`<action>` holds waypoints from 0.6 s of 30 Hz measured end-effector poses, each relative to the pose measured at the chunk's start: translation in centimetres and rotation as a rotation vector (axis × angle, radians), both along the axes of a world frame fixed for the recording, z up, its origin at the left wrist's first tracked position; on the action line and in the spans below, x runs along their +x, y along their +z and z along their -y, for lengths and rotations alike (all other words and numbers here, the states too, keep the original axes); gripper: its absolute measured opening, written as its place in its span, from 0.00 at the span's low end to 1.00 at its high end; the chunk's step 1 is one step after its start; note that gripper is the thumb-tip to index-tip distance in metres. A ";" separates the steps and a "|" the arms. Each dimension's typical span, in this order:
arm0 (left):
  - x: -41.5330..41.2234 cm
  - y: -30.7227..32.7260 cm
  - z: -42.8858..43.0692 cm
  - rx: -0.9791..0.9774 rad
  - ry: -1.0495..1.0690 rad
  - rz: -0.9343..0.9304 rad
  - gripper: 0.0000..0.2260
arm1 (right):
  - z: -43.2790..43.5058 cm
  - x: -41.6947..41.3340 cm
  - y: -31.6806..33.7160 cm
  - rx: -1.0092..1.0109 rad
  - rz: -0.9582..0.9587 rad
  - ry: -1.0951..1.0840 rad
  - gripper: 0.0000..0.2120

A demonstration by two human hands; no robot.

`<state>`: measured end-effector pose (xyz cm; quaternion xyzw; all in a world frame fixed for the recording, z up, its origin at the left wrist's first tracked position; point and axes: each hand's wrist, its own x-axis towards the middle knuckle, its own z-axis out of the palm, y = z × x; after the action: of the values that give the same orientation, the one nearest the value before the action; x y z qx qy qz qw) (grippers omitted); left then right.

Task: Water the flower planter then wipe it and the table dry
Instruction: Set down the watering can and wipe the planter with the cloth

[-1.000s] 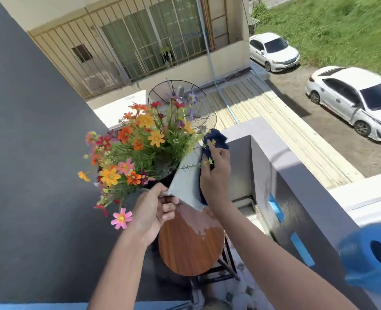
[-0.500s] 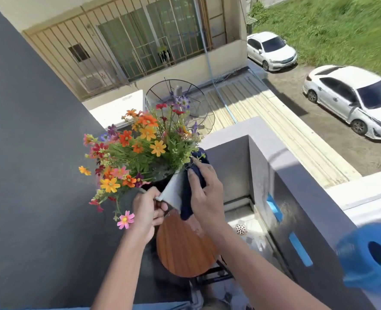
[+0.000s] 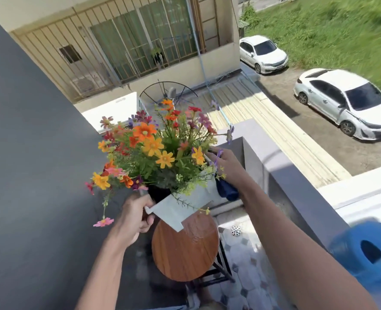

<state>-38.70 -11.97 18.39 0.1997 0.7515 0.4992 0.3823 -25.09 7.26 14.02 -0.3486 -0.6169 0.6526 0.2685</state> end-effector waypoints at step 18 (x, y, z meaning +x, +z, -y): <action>-0.4 -1.0 -2.6 -0.006 0.163 -0.101 0.13 | 0.7 1.5 -0.2 0.093 0.012 -0.082 0.12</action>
<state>-39.13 -9.39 17.39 0.1617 0.7851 0.5156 0.3027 -23.57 6.55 13.80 -0.3647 -0.6333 0.6095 0.3072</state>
